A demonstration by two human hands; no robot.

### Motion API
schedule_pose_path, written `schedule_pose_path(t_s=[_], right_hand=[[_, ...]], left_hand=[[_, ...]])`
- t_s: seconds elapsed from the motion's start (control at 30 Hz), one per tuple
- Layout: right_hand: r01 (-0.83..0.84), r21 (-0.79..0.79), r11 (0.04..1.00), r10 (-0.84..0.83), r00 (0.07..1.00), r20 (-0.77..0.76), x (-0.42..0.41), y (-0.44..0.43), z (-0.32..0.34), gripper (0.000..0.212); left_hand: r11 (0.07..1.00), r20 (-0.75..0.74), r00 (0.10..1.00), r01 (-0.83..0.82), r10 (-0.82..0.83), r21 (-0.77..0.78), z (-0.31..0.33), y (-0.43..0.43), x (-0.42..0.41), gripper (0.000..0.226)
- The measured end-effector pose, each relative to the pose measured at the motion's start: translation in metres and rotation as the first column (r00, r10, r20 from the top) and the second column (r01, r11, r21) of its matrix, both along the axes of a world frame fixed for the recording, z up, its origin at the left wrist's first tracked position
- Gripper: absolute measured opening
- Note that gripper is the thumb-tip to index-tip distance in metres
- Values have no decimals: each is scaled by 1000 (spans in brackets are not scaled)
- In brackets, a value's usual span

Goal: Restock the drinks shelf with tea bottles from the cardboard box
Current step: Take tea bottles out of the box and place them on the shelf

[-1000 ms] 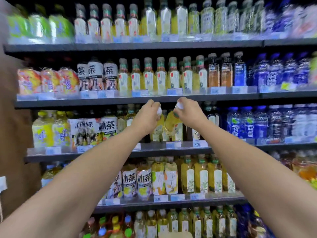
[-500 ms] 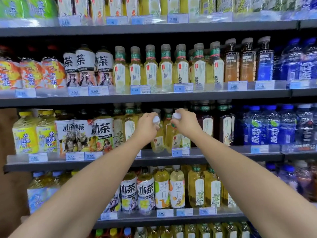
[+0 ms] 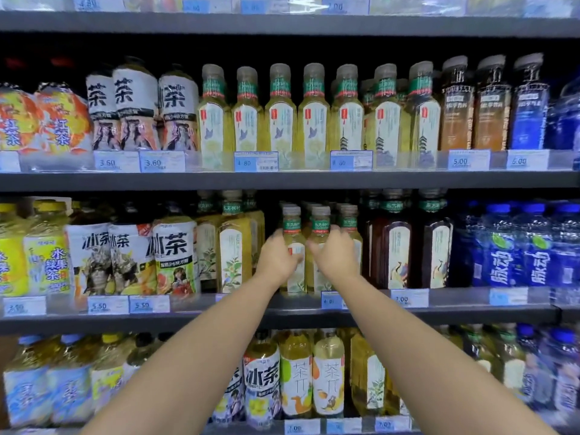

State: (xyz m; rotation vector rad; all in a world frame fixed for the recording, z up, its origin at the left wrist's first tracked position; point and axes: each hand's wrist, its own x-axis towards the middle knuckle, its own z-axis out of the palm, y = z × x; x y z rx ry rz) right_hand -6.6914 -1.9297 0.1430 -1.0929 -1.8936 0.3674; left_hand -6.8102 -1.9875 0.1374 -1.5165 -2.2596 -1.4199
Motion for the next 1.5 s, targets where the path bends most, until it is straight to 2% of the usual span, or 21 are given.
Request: schedule_pose_path(t_s=[0.13, 0.23, 0.37, 0.63, 0.83, 0.93, 1.03, 1.13, 1.23, 1.33, 1.43, 1.5], right_hand=[[35, 18, 999, -38, 981, 189, 7, 2, -13, 82], [44, -49, 998, -36, 987, 159, 12, 7, -18, 84], [217, -84, 973, -171, 911, 376, 17, 17, -23, 81], [102, -52, 993, -69, 897, 436, 23, 37, -27, 46], [42, -34, 999, -26, 925, 380, 33, 28, -33, 33], [9, 29, 1000, -19, 927, 376, 47, 13, -33, 31], [13, 105, 994, -50, 930, 364, 65, -8, -37, 28], [8, 145, 989, -58, 939, 338, 87, -30, -45, 26], [-16, 194, 981, -52, 939, 340, 111, -54, -62, 26], [-39, 228, 973, -41, 940, 338, 134, -77, -95, 24], [-51, 191, 980, -15, 944, 330, 152, -96, -152, 23], [-71, 143, 987, 19, 942, 334, 163, -109, -200, 22]], left_hand=[[993, -32, 998, -65, 62, -94, -10, 4, -6, 68], [972, -41, 992, -129, 123, -195, -14, 4, -5, 47], [953, -46, 989, -146, 139, -266, -18, 7, -4, 30], [934, -141, 981, -173, 134, -311, -15, 12, -2, 29], [932, -202, 968, -208, 152, -297, -18, 1, 7, 27], [942, -230, 957, -232, 177, -241, -22, -15, 19, 26], [962, -401, 898, -246, 181, -115, -31, -33, 37, 31], [986, -539, 830, -166, 143, 7, -44, -54, 65, 31], [998, -666, 743, -40, 59, 44, -68, -70, 90, 22], [999, -729, 684, 12, -35, -37, -114, -86, 108, 16], [994, -701, 705, 50, -104, -98, -181, -107, 123, 17], [979, -672, 722, 34, -163, -201, -233, -123, 129, 23]])
